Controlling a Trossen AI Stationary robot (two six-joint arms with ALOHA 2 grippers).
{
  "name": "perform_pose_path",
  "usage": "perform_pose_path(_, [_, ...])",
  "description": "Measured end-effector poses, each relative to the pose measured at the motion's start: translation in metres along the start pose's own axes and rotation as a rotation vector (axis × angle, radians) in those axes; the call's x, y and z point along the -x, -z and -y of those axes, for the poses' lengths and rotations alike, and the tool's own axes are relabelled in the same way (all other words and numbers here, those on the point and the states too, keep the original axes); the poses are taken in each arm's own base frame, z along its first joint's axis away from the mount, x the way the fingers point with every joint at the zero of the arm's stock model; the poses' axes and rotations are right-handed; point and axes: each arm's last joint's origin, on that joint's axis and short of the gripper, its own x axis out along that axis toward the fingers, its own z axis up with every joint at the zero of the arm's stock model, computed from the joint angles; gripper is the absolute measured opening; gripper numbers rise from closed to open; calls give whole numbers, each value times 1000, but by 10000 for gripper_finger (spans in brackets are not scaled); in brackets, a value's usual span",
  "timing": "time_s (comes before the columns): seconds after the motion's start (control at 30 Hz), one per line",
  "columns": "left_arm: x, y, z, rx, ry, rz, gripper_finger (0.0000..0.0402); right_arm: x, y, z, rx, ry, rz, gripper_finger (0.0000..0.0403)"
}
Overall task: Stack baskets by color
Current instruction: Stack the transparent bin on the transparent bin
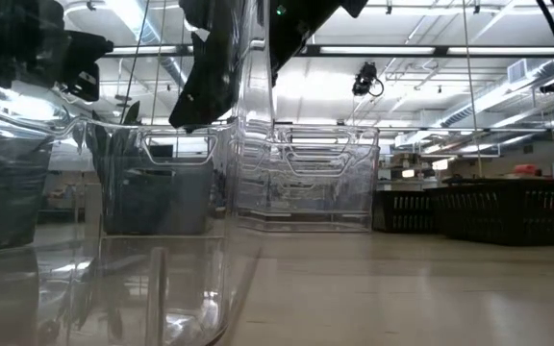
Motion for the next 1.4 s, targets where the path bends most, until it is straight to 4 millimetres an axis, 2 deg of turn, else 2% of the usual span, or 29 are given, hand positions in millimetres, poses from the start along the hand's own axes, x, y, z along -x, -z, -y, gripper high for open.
perform_pose_path(0.17, [0,0,0,0,0,0,36,0,2,-1,-12,-11,-22,198])
perform_pose_path(0.3, [0,0,0,0,0,0,34,-6,15,0,-36,-6,-53,198])
perform_pose_path(0.47, [0,0,0,0,0,0,28,-8,22,-1,-39,2,-65,183])
perform_pose_path(0.63, [0,0,0,0,0,0,33,-7,22,-1,-44,2,-67,135])
perform_pose_path(0.87, [0,0,0,0,0,0,32,-7,21,1,-56,4,-75,35])
perform_pose_path(0.97, [0,0,0,0,0,0,27,-3,18,1,-58,-7,-110,9])
perform_pose_path(1.4, [0,0,0,0,0,0,36,35,-23,8,29,8,-202,7])
